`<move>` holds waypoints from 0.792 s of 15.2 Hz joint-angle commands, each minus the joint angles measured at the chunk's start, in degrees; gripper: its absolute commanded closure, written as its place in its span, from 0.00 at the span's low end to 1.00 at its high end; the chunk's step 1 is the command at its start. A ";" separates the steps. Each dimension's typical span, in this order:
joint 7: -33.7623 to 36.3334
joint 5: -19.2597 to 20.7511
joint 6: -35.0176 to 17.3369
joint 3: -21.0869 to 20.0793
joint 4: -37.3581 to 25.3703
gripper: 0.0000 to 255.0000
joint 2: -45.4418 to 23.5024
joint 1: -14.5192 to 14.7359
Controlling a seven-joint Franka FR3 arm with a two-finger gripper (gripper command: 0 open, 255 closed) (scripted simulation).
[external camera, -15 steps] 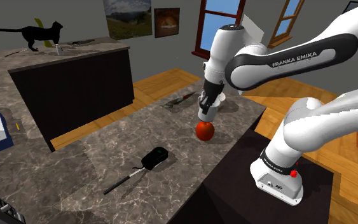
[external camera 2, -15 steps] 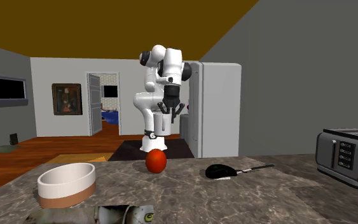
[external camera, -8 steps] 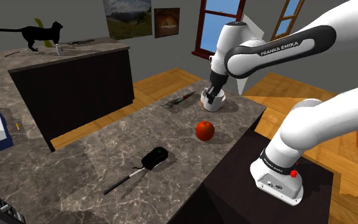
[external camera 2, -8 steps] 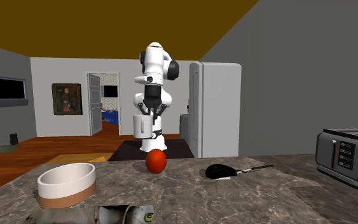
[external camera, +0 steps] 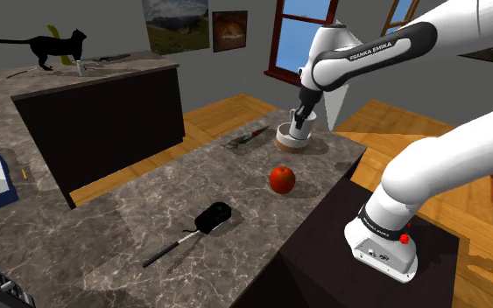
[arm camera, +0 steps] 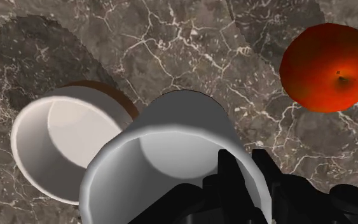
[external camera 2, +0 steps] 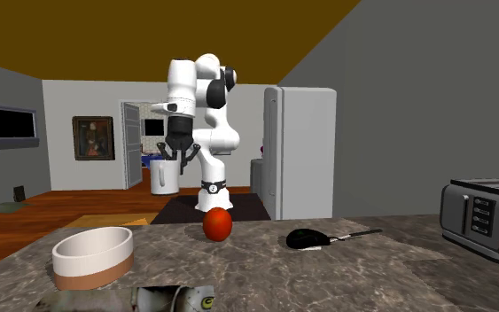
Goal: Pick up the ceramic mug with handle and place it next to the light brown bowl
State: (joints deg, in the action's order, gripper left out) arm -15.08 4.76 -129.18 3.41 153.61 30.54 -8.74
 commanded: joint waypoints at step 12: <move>-6.71 1.61 -8.99 5.79 -1.80 1.00 -10.42 -2.58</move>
State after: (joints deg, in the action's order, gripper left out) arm -21.67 6.35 -137.14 9.05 151.51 20.81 -11.28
